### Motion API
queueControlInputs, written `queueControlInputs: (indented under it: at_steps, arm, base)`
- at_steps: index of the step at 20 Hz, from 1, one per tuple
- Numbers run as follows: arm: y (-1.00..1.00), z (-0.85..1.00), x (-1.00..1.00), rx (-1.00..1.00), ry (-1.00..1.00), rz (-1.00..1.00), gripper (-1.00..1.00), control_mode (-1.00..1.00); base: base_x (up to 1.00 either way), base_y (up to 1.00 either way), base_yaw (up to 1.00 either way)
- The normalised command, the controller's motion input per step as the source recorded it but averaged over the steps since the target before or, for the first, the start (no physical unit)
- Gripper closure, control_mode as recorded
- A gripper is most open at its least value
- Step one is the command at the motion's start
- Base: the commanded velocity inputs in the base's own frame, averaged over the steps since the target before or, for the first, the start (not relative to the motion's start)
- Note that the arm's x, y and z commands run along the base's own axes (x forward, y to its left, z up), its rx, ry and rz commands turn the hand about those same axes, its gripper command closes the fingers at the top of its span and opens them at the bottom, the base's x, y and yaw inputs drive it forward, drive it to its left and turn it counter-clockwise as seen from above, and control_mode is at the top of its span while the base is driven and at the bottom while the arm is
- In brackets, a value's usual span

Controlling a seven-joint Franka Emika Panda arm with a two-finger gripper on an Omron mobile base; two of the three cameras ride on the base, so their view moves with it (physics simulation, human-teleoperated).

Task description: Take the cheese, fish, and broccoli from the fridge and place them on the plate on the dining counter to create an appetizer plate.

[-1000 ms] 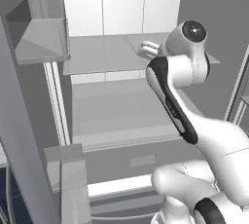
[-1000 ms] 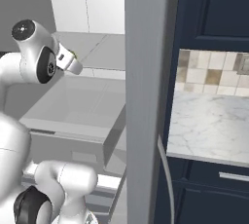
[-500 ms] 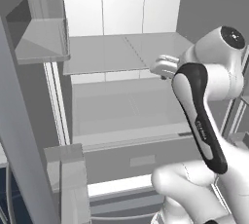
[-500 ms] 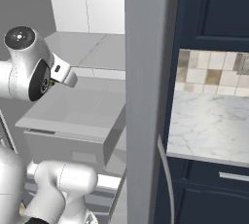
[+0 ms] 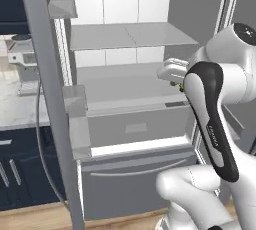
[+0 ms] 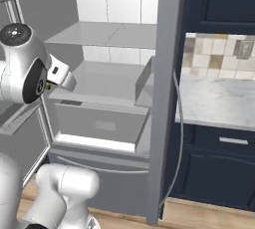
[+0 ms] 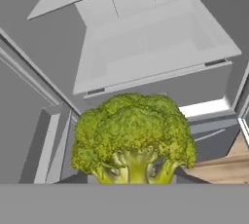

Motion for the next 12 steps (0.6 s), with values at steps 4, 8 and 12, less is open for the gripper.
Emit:
queueControlInputs:
  at_steps: [4, 8, 12]
  arm:
    - [0.00, 0.00, 0.00, 0.00, 0.00, 0.00, 1.00, 1.00]
    - [0.00, 0.00, 0.00, 0.00, 0.00, 0.00, 1.00, 1.00]
    - [0.00, 0.00, 0.00, 0.00, 0.00, 0.00, 1.00, 1.00]
  base:
    - [-1.00, 0.24, 0.05]
    - [-1.00, 0.14, 0.06]
    - [-1.00, 0.06, 0.07]
